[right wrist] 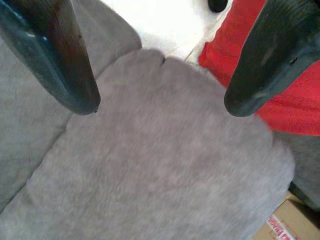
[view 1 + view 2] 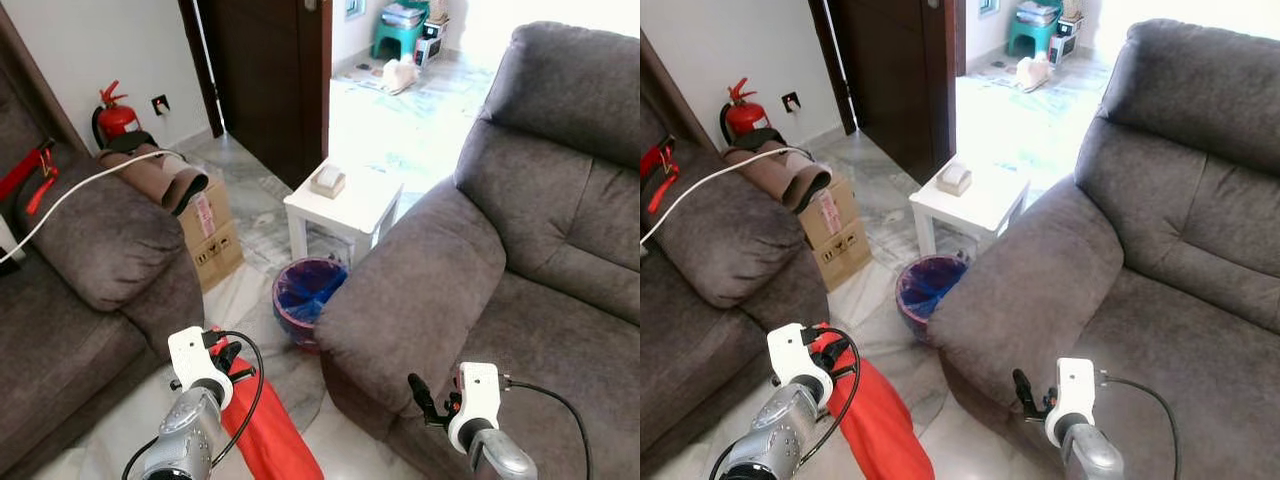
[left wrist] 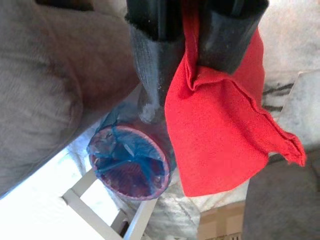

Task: Move the pillow to the sofa from floor

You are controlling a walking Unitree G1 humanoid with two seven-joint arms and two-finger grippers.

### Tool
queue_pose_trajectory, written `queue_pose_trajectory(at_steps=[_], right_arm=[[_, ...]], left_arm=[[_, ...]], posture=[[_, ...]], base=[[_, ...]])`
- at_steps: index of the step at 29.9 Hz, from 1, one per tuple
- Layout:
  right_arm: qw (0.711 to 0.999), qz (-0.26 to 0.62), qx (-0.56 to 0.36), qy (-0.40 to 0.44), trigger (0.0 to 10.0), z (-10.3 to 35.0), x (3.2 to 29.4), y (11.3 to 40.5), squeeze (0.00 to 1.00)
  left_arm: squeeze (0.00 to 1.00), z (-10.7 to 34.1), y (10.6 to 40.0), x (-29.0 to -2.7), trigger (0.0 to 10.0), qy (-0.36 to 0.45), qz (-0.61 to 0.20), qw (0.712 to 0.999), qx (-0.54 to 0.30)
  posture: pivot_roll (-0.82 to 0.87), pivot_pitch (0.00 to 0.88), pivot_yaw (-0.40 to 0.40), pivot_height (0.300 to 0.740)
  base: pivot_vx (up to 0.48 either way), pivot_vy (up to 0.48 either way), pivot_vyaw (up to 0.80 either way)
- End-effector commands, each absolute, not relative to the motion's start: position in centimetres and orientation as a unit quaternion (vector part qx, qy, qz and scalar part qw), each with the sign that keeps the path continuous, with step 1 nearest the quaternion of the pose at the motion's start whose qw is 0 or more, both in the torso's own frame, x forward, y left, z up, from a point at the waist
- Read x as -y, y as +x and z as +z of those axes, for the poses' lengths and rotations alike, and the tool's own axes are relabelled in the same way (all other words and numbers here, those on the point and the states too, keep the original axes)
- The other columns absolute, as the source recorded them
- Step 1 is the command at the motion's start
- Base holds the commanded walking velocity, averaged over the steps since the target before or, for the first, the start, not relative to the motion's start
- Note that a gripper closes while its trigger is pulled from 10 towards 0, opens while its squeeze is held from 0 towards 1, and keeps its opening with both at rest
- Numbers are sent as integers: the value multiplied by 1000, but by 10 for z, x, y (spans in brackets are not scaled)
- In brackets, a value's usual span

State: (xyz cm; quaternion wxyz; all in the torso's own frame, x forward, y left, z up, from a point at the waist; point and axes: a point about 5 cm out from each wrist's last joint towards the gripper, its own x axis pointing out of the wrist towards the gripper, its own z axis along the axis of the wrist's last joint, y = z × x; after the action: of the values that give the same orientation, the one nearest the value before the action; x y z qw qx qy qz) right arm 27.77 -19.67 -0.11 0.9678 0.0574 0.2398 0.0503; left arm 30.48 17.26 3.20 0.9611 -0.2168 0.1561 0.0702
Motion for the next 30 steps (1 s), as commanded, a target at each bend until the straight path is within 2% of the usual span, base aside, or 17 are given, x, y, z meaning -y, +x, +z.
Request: queue_pose_trajectory(at_steps=[1, 14, 24, 30], right_arm=[[966, 47, -247, 62, 10000, -6, 195, 274, 0], [965, 53, -250, 60, 10000, -6, 194, 274, 0], [962, 49, -261, 57, 10000, -9, 196, 271, 0], [960, 50, -269, 57, 10000, -11, 196, 270, 0]], left_arm=[[0, 43, 310, -179, 10000, -214, 73, 967, -121], [0, 47, 312, -180, 10000, -216, 78, 967, -110], [0, 47, 312, -184, 10000, -218, 82, 966, -110], [0, 49, 315, -189, 10000, -214, 78, 968, -110]], posture=[[6, 107, 62, 740], [4, 110, 59, 740], [2, 116, 58, 740], [2, 120, 57, 740]], base=[[-289, 0, 0], [-280, 0, 0], [0, 0, 0], [0, 0, -783]])
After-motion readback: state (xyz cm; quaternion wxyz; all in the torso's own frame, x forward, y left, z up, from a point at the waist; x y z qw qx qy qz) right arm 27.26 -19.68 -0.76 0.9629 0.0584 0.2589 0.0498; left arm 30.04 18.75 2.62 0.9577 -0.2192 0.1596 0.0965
